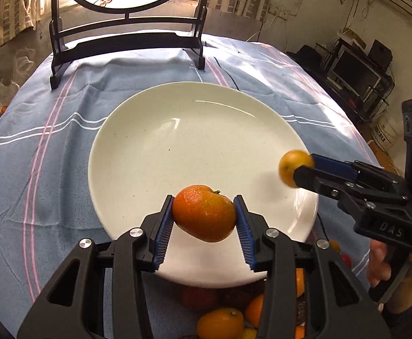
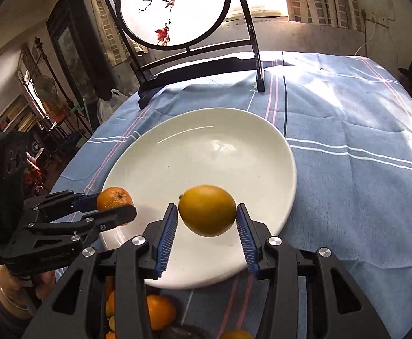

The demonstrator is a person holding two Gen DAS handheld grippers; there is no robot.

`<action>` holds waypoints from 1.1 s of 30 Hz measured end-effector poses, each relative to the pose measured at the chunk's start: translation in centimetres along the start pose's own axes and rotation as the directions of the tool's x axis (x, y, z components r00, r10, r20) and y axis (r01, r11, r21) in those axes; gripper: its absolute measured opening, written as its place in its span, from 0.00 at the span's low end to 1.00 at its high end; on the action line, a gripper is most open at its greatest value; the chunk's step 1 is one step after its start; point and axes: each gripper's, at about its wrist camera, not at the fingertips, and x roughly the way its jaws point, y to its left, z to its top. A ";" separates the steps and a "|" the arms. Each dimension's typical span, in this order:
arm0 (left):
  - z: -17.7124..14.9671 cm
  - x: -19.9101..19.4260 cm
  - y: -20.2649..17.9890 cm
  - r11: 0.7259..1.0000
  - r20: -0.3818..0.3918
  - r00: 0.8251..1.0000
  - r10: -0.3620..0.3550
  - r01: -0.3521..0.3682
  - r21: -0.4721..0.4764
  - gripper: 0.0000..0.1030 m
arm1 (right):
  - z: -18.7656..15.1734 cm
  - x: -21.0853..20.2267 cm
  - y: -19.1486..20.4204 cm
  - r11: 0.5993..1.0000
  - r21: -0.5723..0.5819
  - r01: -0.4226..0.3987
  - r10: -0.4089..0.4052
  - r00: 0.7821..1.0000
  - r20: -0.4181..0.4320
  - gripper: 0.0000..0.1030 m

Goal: Organize fruits
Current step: 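Carry both fruits over the white plate and open both tools to release, then grasp a dark red plum with the left tool while the right tool grasps a mandarin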

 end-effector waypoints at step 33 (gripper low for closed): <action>-18.5 -6.8 -7.3 0.957 0.096 0.993 0.063 -0.087 0.277 0.37 | -17.5 -13.0 1.3 0.999 -0.029 0.016 -0.015 0.999 0.032 0.55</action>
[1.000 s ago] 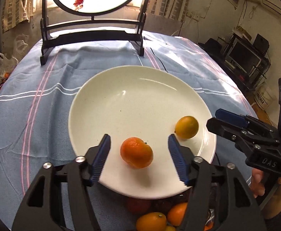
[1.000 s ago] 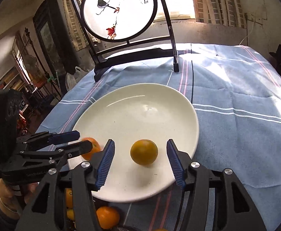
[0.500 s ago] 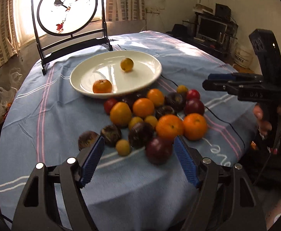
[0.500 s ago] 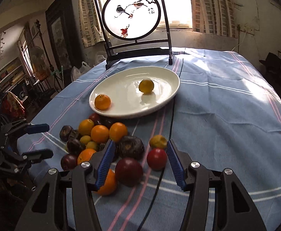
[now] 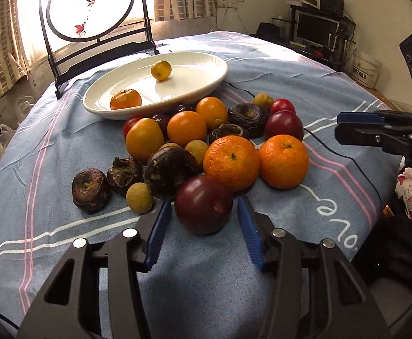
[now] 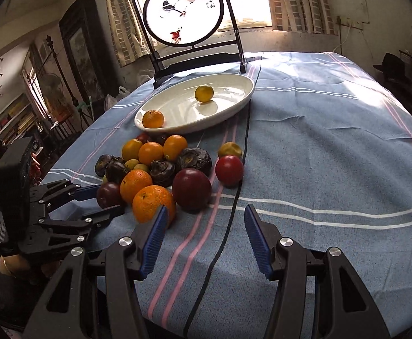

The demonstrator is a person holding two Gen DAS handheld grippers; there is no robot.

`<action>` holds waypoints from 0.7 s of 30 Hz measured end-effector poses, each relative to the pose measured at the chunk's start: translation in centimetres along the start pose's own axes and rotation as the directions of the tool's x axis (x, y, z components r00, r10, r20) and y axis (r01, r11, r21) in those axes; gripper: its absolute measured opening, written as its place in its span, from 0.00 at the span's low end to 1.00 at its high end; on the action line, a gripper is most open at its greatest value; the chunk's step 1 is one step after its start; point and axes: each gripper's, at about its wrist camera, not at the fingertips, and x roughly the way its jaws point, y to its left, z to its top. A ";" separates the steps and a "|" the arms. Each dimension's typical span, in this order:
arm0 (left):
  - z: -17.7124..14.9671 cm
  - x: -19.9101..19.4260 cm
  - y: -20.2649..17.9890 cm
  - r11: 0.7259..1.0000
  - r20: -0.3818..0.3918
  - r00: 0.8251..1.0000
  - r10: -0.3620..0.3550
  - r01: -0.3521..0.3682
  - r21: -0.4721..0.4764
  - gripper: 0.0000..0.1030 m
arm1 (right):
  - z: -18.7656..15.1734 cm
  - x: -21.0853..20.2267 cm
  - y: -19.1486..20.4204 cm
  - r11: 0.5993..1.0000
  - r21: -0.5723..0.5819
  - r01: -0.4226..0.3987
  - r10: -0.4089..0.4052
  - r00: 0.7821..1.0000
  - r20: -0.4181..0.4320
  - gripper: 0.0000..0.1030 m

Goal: Organize fruits
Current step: 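Grasp a dark red plum with the left tool while the right tool grasps a mandarin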

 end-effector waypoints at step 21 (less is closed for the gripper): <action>-1.1 -5.7 4.1 0.993 0.115 0.993 0.016 -0.002 -0.121 0.37 | 0.3 4.0 5.1 0.995 -0.094 -0.027 0.022 0.999 -0.050 0.43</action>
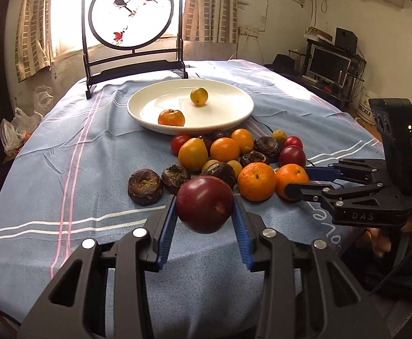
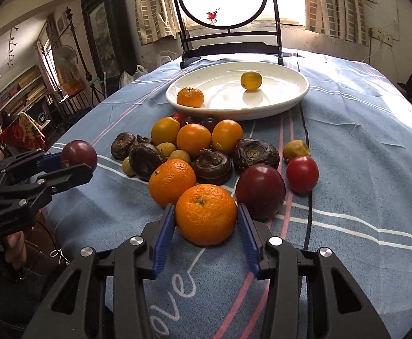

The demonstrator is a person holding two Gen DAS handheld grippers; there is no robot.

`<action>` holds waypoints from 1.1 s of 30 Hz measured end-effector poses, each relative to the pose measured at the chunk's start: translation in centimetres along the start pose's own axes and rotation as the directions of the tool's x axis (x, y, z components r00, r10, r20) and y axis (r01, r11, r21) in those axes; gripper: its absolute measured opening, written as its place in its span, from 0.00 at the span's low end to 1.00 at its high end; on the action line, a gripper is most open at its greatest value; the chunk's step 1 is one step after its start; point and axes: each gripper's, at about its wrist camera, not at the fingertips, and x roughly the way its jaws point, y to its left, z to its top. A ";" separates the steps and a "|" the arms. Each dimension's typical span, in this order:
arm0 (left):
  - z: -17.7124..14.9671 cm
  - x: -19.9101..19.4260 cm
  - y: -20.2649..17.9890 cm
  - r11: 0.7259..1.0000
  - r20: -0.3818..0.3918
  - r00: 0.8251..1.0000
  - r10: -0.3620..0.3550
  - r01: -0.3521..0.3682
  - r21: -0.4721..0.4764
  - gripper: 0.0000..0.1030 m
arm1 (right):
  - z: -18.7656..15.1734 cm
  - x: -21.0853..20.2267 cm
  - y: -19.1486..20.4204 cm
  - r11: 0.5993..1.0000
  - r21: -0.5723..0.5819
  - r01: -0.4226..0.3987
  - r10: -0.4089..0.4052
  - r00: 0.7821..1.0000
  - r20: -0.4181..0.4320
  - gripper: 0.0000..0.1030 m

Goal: Organize fruits
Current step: 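Grasp a dark red plum with the left tool while the right tool grasps a mandarin, then lower the plum and mandarin onto the white plate and open both tools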

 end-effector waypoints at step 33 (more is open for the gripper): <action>16.9 13.8 5.7 0.995 -0.071 0.996 0.054 -0.060 -0.077 0.74 | 15.8 5.1 -7.8 0.994 0.110 -0.019 0.005 0.992 0.123 0.61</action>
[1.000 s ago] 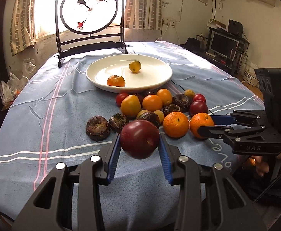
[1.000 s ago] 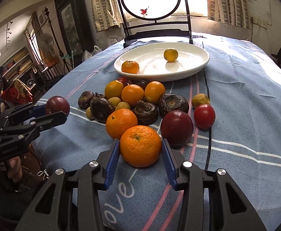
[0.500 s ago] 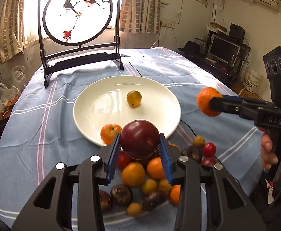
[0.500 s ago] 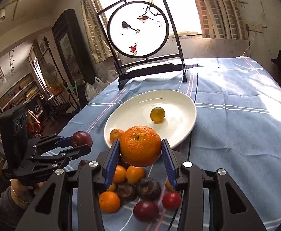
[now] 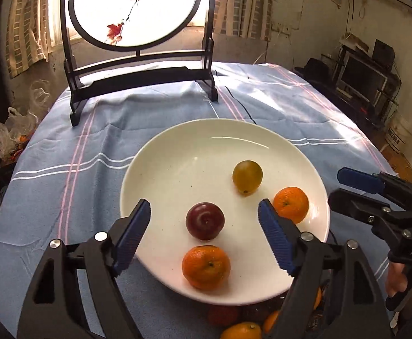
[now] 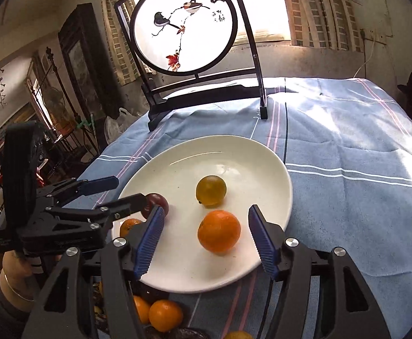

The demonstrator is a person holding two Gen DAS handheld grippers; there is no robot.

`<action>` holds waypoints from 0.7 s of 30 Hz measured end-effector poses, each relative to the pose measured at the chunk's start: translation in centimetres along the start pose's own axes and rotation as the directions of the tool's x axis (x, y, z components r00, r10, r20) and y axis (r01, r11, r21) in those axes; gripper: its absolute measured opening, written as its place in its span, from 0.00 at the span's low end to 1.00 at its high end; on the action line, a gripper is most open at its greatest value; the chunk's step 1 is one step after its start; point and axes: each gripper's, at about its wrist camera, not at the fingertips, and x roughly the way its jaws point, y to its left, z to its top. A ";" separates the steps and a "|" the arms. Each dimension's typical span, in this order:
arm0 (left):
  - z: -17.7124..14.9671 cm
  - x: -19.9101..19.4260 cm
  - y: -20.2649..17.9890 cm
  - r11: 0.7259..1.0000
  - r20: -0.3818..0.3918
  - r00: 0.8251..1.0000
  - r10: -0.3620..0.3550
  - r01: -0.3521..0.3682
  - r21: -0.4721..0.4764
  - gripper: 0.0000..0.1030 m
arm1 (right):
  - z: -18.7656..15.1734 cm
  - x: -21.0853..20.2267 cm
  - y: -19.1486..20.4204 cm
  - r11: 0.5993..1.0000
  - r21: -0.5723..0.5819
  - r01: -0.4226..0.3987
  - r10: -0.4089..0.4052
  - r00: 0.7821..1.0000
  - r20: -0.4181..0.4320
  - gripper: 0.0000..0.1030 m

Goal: Organize fruits
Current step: 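Lower the plum and mandarin onto the white plate and open both tools, then grasp a dark brown persimmon with the left tool while the right tool grasps a red plum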

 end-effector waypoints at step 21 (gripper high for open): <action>-15.9 -8.0 1.9 0.984 -0.061 0.989 0.135 -0.126 0.129 0.78 | -12.8 -9.2 2.4 0.999 -0.022 -0.026 0.025 1.000 -0.010 0.61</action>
